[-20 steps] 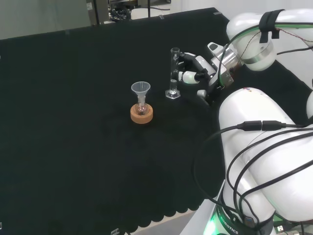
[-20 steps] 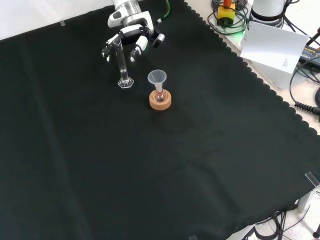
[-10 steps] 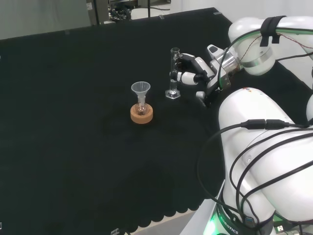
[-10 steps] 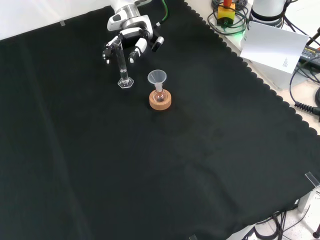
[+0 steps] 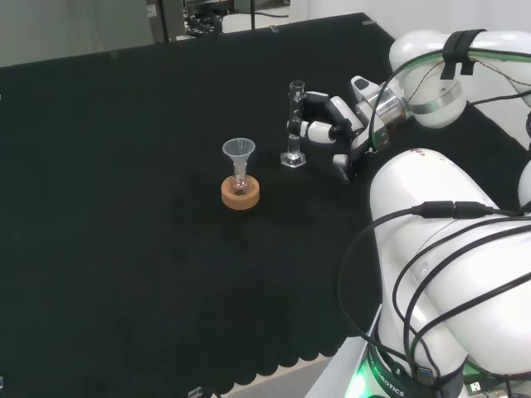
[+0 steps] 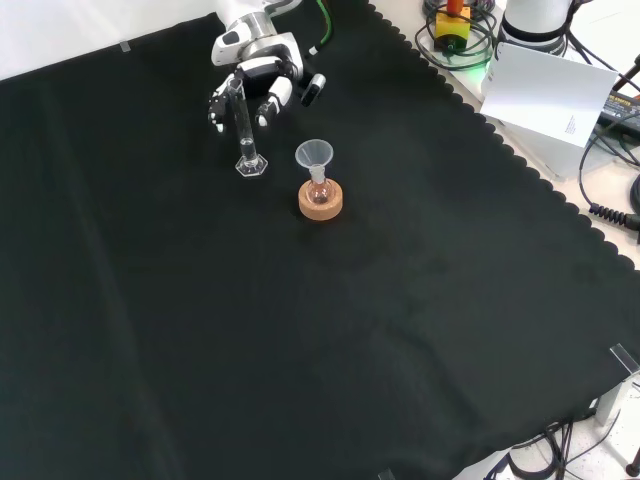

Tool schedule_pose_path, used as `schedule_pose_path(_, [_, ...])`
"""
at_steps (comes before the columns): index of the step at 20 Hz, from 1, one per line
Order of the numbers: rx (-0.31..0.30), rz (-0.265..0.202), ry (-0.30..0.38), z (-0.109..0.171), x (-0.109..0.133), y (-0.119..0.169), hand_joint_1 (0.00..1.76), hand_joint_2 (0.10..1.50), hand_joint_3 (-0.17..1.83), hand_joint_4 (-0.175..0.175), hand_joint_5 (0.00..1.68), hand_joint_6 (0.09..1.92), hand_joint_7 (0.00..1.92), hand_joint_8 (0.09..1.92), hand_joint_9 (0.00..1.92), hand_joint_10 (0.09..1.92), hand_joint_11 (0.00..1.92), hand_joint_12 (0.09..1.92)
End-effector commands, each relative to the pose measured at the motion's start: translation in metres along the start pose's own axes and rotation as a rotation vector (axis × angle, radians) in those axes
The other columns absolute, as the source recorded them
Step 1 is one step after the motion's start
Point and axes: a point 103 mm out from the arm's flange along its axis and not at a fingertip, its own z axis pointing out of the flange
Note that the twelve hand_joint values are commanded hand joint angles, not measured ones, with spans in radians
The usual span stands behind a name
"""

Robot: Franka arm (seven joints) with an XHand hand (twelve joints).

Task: Pick up the graduated cylinder.

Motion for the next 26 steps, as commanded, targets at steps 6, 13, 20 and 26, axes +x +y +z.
schedule_pose_path(6, [0.001, -0.02, 0.037, 0.001, -0.007, 0.006, 1.16, 1.04, -0.17, -0.045, 0.55, 0.51, 0.52, 0.62, 0.7, 0.49, 0.28, 1.28])
schedule_pose_path(13, [0.016, -0.03, 0.055, 0.006, -0.012, 0.008, 1.17, 1.05, -0.17, -0.042, 0.54, 0.63, 0.53, 0.63, 0.71, 0.5, 0.3, 1.29])
schedule_pose_path(20, [0.039, -0.042, 0.055, 0.007, -0.013, 0.006, 1.19, 1.05, -0.17, -0.049, 0.54, 0.69, 0.57, 0.64, 0.77, 0.49, 0.42, 1.24])
schedule_pose_path(26, [0.046, -0.058, 0.06, 0.007, -0.009, 0.006, 1.19, 1.05, -0.17, -0.045, 0.57, 0.72, 0.59, 0.63, 0.8, 0.47, 0.47, 1.22])
